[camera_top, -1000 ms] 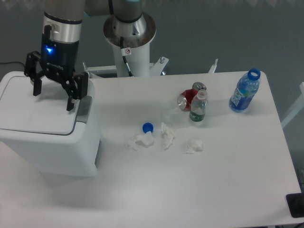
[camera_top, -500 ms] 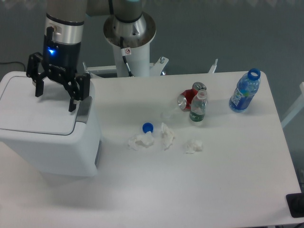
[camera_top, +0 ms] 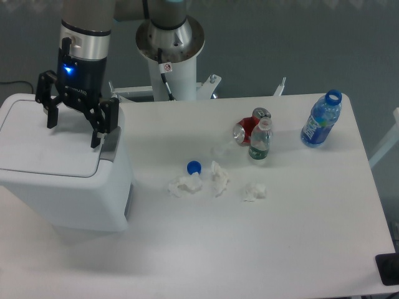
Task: Close the trash can
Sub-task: 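Hold the gripper pressed on the closed lid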
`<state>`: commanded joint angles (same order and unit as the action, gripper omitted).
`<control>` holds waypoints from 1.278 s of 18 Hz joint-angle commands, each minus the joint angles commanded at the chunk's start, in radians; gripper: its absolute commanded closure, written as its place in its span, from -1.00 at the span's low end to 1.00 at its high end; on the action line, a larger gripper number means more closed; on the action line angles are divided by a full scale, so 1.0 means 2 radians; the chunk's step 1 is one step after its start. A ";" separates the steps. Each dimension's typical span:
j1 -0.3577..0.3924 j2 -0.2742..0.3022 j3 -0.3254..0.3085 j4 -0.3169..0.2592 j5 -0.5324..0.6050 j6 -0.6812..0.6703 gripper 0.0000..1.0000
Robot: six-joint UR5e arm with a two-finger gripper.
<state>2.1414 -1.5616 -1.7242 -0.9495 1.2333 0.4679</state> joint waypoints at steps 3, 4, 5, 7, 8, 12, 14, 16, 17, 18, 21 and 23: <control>0.005 0.000 -0.002 0.000 0.000 0.002 -1.00; 0.005 0.000 -0.003 0.000 0.001 0.004 -1.00; 0.005 0.000 -0.003 0.000 0.000 0.004 -1.00; 0.005 0.001 -0.004 0.000 0.000 0.005 -1.00; 0.005 0.001 -0.005 0.000 0.000 0.005 -1.00; 0.005 0.001 -0.005 0.000 0.000 0.007 -1.00; 0.005 0.002 -0.006 0.000 0.000 0.007 -1.00; 0.005 0.002 -0.006 0.000 0.000 0.007 -1.00; 0.005 0.002 -0.006 0.000 0.000 0.007 -1.00; 0.005 0.002 -0.006 0.000 0.000 0.007 -1.00; 0.004 0.004 -0.007 0.000 0.000 0.007 -1.00; 0.003 0.005 -0.007 0.000 0.000 0.007 -1.00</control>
<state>2.1476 -1.5524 -1.7380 -0.9495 1.2333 0.4817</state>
